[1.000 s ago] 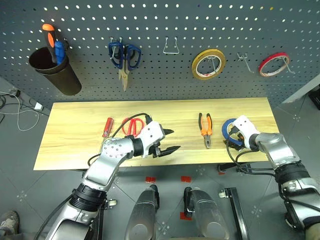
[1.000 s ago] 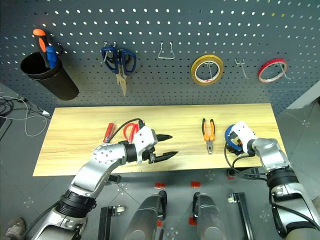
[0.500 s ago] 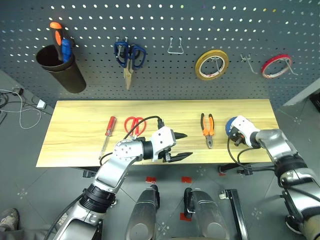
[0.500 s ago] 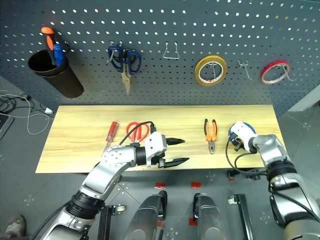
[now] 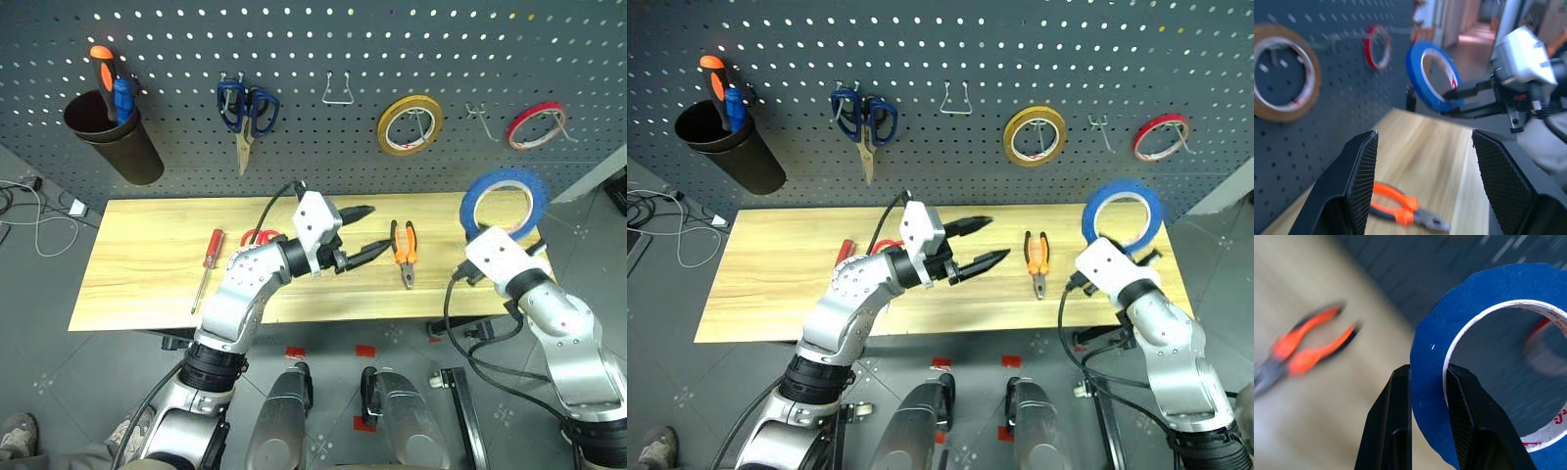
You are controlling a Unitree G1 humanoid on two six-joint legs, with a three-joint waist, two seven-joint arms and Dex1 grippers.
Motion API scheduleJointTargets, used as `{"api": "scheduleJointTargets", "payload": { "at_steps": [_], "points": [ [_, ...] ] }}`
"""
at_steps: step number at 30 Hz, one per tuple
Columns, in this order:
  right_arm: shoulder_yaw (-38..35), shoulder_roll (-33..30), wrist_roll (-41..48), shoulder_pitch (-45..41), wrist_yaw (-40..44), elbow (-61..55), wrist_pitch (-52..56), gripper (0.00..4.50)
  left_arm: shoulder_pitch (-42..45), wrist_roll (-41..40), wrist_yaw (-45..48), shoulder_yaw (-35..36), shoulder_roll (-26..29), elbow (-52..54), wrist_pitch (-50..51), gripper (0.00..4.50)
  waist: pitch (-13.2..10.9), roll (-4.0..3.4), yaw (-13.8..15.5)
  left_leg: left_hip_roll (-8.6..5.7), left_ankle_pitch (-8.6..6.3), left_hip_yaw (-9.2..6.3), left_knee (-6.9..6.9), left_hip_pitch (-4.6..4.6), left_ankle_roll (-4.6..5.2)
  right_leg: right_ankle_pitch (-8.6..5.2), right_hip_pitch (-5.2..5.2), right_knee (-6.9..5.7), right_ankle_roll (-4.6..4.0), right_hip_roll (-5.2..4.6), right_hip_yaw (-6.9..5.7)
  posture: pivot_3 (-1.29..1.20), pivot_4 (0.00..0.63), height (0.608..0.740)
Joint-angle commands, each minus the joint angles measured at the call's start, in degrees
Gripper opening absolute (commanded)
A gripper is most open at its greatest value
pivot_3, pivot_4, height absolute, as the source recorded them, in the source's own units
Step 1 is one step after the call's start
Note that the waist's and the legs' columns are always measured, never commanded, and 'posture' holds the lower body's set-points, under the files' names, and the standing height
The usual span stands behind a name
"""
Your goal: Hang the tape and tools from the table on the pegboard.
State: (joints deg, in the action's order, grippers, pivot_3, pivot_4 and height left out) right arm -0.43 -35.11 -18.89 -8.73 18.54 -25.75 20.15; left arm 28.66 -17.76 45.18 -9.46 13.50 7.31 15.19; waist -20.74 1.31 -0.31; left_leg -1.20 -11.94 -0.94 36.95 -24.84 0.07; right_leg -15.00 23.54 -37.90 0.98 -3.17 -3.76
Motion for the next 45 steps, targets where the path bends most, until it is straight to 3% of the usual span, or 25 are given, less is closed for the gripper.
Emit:
{"api": "scheduleJointTargets", "payload": {
  "at_steps": [1,7,13,14,16,20,24,28,33,45],
  "points": [
    [-1.12,-0.74,0.76,-6.41,-0.66,4.09,-5.93,0.69,1.13,-1.46,-0.94,1.13,-0.74,1.11,-0.07,3.23,0.00,0.01,-0.02,0.00,0.01,-0.02,0.01,0.00,0.00,0.00,0.00,-0.02,0.00,0.00,-0.01,-0.06,0.339,0.740],
    [0.21,-2.85,3.08,-16.95,2.52,19.72,-16.40,0.68,1.38,-0.33,-1.46,0.58,-0.61,0.96,-0.44,3.23,0.00,0.01,0.10,-0.02,0.03,-0.07,0.00,0.00,-0.01,0.02,0.00,-0.10,-0.04,-0.01,-0.08,-0.05,0.336,0.740],
    [-0.86,-0.74,9.02,-22.75,5.88,28.73,-17.61,0.68,0.12,0.56,-1.36,0.03,0.37,0.91,-0.72,3.23,0.00,0.01,0.04,-0.03,0.01,-0.03,-0.04,-0.02,0.01,0.18,-0.01,-0.01,-0.31,-0.04,-0.10,-0.04,0.335,0.740],
    [-1.47,-0.08,10.25,-22.41,5.96,28.28,-16.93,1.40,-0.23,0.71,-1.34,0.01,0.69,0.88,-0.67,3.23,0.00,0.01,0.05,-0.03,0.01,-0.04,-0.04,-0.02,0.01,0.18,-0.01,-0.02,-0.31,-0.04,-0.10,-0.04,0.334,0.740],
    [-1.77,0.76,11.20,-20.31,6.00,25.98,-15.92,1.85,-1.13,1.22,-1.25,0.03,1.74,0.86,-0.61,3.23,0.00,0.01,0.07,-0.02,0.01,-0.05,-0.04,-0.01,0.01,0.18,-0.03,-0.02,-0.31,-0.04,-0.11,-0.04,0.336,0.740],
    [-1.69,4.74,12.85,-12.14,4.79,16.31,-7.75,3.21,-4.94,3.37,2.53,-0.89,7.60,0.31,-1.71,3.23,0.01,0.00,0.09,-0.02,0.01,-0.10,-0.03,0.00,0.01,0.18,-0.06,-0.04,-0.32,-0.05,-0.12,-0.04,0.345,0.740],
    [-0.94,13.38,17.69,-5.43,2.77,3.76,12.05,4.46,-9.52,5.26,5.95,-0.33,14.69,-0.72,-2.60,3.23,0.02,-0.03,-0.20,0.00,0.00,-0.11,-0.05,0.00,0.02,0.18,-0.01,-0.07,-0.33,-0.05,-0.05,-0.05,0.350,0.740],
    [0.32,20.82,18.65,-6.90,-1.49,-0.48,29.04,4.46,-13.09,8.30,9.74,-0.57,21.30,-2.27,-7.24,3.23,0.01,-0.07,-0.34,0.03,-0.13,-0.11,-0.06,0.01,0.23,0.22,0.08,-0.10,-0.42,-0.05,-0.01,-0.04,0.357,0.740],
    [-0.54,30.37,14.01,-19.87,-13.68,12.66,45.01,4.46,-15.33,10.65,12.17,-0.19,26.16,-4.59,-11.94,3.23,-0.01,-0.10,-0.93,0.09,-0.08,-0.02,-0.10,-0.04,0.19,0.40,0.39,-0.13,-0.78,-0.06,0.06,-0.02,0.368,0.740],
    [-4.66,32.45,16.96,-34.31,-18.69,44.45,36.32,4.46,-14.08,11.07,12.25,-0.48,24.77,-4.79,-11.97,3.23,-0.02,-0.12,-0.95,0.08,-0.10,0.25,-0.32,-0.25,0.27,0.31,0.60,-0.11,-0.66,-0.04,0.10,0.00,0.371,0.740]
  ]
}}
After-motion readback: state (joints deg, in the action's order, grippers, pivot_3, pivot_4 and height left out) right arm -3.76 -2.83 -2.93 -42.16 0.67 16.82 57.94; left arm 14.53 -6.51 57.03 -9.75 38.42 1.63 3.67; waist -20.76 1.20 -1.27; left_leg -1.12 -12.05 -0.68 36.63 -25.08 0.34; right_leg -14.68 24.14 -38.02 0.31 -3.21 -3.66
